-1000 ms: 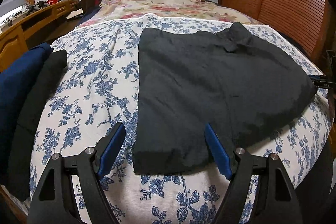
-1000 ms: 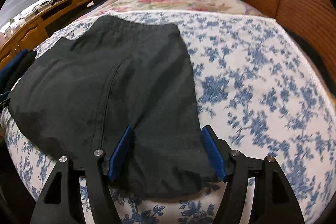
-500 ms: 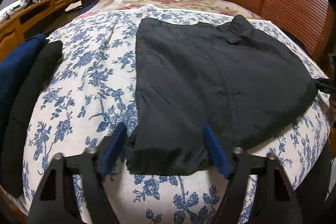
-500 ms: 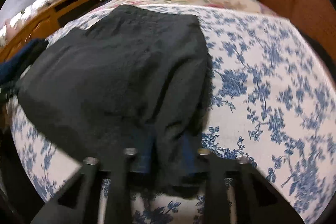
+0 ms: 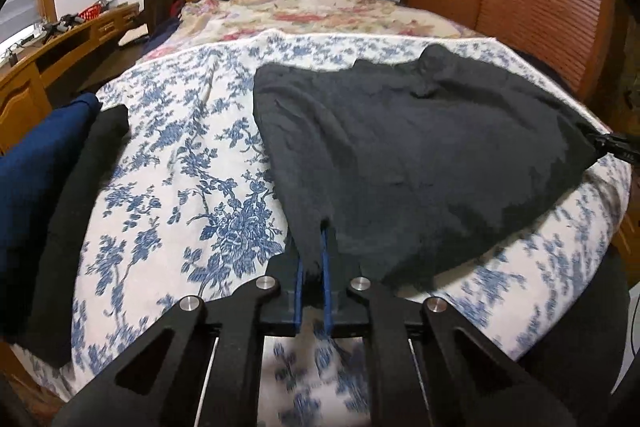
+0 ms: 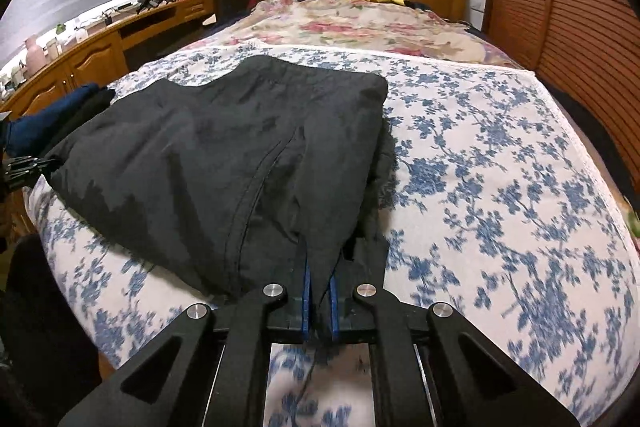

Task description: Fold large clothes

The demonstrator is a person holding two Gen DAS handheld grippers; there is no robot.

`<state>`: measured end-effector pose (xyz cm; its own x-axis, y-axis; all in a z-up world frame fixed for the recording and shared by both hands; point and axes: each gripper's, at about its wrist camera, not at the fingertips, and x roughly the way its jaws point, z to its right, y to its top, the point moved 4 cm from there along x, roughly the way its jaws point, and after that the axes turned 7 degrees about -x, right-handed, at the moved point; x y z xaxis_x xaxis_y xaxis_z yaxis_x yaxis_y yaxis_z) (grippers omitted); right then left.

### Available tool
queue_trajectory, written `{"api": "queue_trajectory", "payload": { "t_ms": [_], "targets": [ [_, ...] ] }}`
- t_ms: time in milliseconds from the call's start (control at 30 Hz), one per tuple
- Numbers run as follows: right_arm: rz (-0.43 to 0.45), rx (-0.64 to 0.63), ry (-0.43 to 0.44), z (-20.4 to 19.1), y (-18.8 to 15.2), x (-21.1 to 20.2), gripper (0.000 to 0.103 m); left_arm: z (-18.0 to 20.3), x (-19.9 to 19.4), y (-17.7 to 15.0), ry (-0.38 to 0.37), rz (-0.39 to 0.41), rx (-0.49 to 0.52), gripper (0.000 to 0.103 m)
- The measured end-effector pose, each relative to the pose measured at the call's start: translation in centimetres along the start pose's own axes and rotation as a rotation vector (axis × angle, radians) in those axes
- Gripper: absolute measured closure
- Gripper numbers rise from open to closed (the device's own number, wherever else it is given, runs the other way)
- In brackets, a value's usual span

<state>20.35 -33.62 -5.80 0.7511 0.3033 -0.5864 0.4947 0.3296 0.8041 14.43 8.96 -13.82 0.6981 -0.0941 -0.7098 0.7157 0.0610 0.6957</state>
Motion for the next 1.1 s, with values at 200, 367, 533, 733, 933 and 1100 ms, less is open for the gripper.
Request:
{"api": "queue_trajectory", "payload": {
  "t_ms": [200,367,533,733,933,1100],
  "targets": [
    [0.0,-0.006,0.018,-0.3,-2.4,-3.5,0.096,0.1,-3.8,-1.8,-0.031,0.016,-0.004,0.096],
    [-0.012,-0.007,-0.008,-0.1,-2.6,-4.1,0.086,-0.1,-4.1,-1.7,-0.013,0.017,-0.008,0.091],
    [-0.012,0.024,-0.117,0.1,-0.1,-4.5,0.066,0.0,-5.0,-0.5,0.046,0.077,0.002,0.069],
    [0.064,-0.018,-0.167,-1.5,3.6,-5.0,0.052,0.2,-6.2,2.1,-0.001,0.181,-0.03,0.024],
    [0.101,-0.067,-0.084,-5.2,8.0,-2.5,0.05,1.1,-5.1,4.2,-0.051,0.231,-0.03,0.024],
    [0.076,-0.083,0.019,-8.5,11.4,2.8,0.05,1.7,-3.1,4.6,-0.063,0.242,-0.025,0.024]
  ]
}}
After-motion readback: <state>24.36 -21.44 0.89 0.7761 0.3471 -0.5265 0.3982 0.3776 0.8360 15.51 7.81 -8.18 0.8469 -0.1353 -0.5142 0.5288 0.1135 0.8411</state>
